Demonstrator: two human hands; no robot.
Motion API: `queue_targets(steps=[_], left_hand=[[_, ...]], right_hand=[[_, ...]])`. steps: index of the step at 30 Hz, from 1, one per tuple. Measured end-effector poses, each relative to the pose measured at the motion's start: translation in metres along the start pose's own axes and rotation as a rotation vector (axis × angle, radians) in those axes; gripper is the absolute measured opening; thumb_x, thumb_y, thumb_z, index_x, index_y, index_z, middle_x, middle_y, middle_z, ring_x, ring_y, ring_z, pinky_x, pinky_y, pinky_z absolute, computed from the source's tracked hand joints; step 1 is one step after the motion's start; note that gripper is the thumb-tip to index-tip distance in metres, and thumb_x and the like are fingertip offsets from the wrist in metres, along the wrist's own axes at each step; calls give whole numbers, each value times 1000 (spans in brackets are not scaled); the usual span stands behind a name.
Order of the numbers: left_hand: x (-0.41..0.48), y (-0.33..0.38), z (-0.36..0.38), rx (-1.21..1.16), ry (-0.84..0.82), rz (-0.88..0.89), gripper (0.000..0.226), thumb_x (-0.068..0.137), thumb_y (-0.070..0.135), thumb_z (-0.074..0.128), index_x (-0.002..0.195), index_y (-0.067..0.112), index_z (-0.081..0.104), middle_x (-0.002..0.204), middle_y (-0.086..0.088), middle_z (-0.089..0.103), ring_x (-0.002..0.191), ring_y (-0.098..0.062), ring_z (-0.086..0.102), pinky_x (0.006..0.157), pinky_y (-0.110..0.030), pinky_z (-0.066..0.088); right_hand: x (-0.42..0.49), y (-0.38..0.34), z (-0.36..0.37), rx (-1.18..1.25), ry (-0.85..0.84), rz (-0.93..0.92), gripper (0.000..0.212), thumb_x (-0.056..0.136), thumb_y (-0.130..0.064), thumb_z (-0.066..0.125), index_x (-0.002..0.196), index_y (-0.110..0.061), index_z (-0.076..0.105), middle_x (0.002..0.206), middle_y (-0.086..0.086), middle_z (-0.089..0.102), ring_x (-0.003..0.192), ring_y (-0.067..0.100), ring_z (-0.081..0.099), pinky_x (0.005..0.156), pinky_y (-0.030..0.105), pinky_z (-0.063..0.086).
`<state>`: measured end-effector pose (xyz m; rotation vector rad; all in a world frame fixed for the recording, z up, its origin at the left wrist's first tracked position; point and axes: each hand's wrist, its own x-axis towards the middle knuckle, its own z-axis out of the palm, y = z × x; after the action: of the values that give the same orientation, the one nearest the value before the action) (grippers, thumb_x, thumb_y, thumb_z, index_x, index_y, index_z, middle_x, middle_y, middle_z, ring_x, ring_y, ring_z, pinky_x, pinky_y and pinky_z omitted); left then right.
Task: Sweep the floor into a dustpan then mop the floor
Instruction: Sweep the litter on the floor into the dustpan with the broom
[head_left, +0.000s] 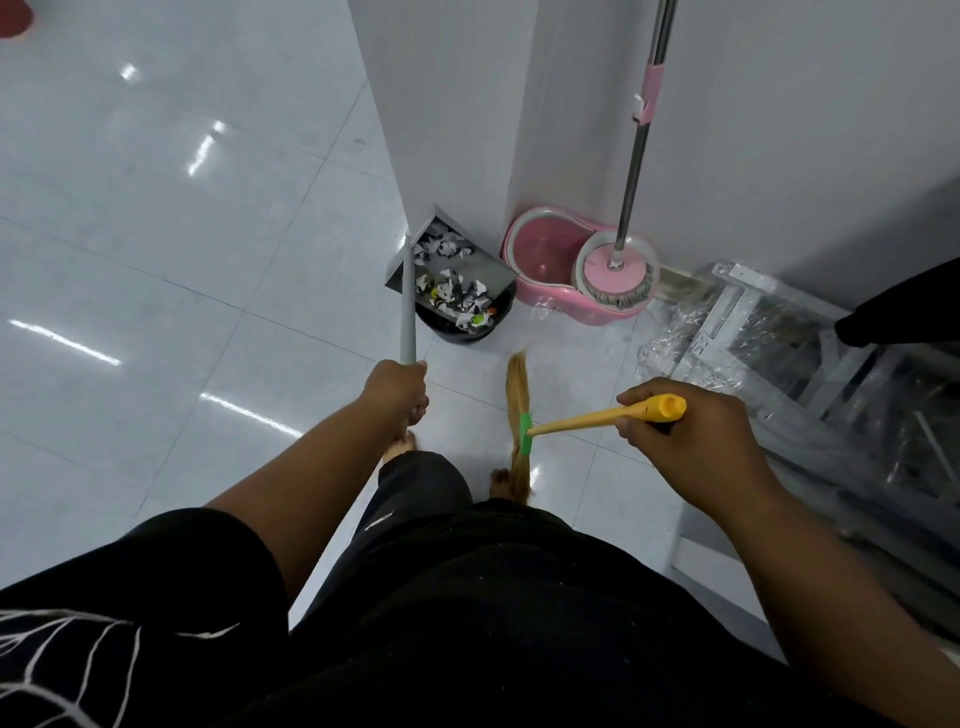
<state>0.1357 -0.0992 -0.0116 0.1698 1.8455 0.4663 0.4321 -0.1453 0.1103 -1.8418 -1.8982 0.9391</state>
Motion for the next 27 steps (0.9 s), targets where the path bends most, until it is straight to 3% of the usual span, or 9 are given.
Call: queue_targets(steps=[3,8,11,17,23,27], left_hand=[[4,-16,-11,35,-9,13,28,98,32,49,104,5,53,63,-1,44,47,-10,37,41,-20,32],[11,-46,-28,250,-2,157,33,99,31,47,93,-1,50,64,-6,50,45,-13,47,36,-20,38],[16,-59,-33,280,-17,160,33,99,34,48,107,3,56,77,-9,52,57,-16,48,50,-27,43],[20,-49,-36,313,30,229,30,97,35,52,104,6,57,85,-12,59,67,-22,56,63,-36,52],[18,-57,-40,312,84,268,26,97,36,54,101,10,56,85,-10,59,64,-18,56,51,-28,49],[16,-70,-38,343,111,289,27,96,36,53,103,11,55,85,-8,59,67,-19,58,60,-34,56]], right_hand=[[-2,-1,0,-4,-20,-6,15,77,-19,76,90,-22,73,75,-11,70,71,8,67,70,29,54],[-7,1,1,19,-23,-15,14,76,-18,77,89,-21,73,75,-12,69,71,6,66,68,27,53],[-9,1,0,13,-17,-24,14,76,-18,77,89,-22,73,74,-14,68,71,6,65,68,25,53],[-7,-1,-2,1,-19,-43,14,76,-19,77,88,-25,72,73,-17,67,71,3,66,68,16,50],[-10,0,-6,-20,-11,-70,14,76,-20,77,88,-25,72,72,-17,67,70,3,66,68,18,50],[-14,7,-6,-7,-16,-50,15,76,-20,77,88,-27,71,73,-16,68,70,3,65,67,17,51]])
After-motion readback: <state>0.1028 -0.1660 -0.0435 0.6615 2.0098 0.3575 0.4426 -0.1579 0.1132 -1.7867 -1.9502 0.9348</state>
